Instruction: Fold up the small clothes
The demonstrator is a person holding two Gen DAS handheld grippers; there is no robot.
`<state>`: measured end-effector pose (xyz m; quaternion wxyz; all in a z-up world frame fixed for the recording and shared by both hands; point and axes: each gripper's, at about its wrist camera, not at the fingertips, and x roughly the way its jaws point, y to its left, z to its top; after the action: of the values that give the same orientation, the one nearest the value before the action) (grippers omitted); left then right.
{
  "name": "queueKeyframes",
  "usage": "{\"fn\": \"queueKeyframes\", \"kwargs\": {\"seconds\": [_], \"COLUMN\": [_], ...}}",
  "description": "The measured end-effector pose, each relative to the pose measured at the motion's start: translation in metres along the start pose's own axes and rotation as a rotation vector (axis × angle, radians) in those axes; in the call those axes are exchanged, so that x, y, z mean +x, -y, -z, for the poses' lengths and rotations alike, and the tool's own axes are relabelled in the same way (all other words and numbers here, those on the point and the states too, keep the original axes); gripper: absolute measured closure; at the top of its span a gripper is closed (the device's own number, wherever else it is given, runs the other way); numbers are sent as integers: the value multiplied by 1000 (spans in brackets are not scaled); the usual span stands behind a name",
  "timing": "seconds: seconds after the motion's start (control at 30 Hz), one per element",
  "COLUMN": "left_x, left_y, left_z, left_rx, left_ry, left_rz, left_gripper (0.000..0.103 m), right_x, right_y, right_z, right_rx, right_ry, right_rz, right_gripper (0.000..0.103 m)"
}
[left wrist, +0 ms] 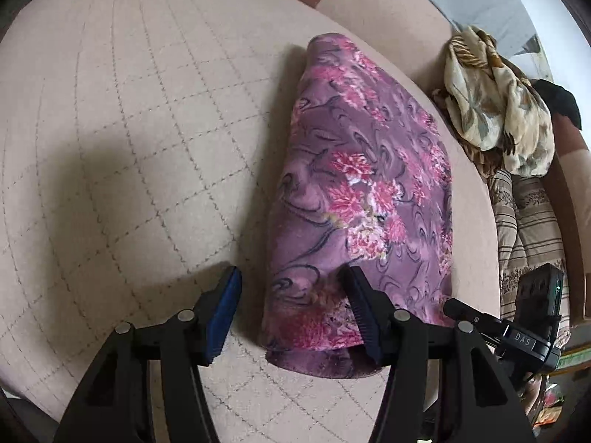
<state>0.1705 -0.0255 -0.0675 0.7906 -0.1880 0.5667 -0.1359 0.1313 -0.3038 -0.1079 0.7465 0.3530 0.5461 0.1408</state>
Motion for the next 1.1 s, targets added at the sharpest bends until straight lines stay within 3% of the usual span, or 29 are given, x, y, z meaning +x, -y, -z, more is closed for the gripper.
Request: {"fn": "queueKeyframes", "kwargs": {"seconds": [0.03,0.07,0.1,0.17,0.27,0.37,0.47,0.5,0.57,0.6,0.7,0.73,0.77,0.8,1.0,1.1], "left_x": [1,3,3,-4,-21,3,-6,-10,-16,-16,-12,-10,-9,-8,-46,-29], "left_y": [-2,-3,-4,-3,-8,-8,-2,-4,-9,-13,-21,-20,-20,-20,-22,-17], "left_z": [2,4,7,10,12,11,11,12,15,16,15,14,14,14,25,40], "left_rx": [-11,-28,-53,-27,-22,-8,-4,-14,-42,-62,-105,-107,-103,-96,-131,-96], "left_ry": [-9,-22,-24,0,51,-16,7,19,33,28,19,23,24,21,41,2], "left_rz": [18,43,71,64,105,27,7,5,10,19,55,61,67,74,156,60], "left_gripper": [65,73,73,90,90,88,76,74,67,66,66,66,74,86,91,91], "right_x": [0,1,4,7,-14,4,2,-2,-10,-12,-11,-8,-3,5,-30,-17], "right_y": [-2,-3,-5,-7,-9,-3,-3,-2,0,3,12,14,14,11,-4,0], "right_z": [3,5,7,9,10,12,10,10,13,14,12,11,10,10,10,14], "right_rx": [-12,-23,-36,-58,-37,-35,-35,-33,-27,-11,33,42,45,42,1,-4], "right_ry": [0,-5,-19,-20,32,-32,-13,-3,19,29,21,21,14,4,66,32], "right_rz": [-2,-6,-7,49,16,65,48,38,41,26,-36,-54,-62,-45,-71,10], "right_gripper": [58,72,78,89,92,92,90,88,62,57,54,59,83,90,92,92]}}
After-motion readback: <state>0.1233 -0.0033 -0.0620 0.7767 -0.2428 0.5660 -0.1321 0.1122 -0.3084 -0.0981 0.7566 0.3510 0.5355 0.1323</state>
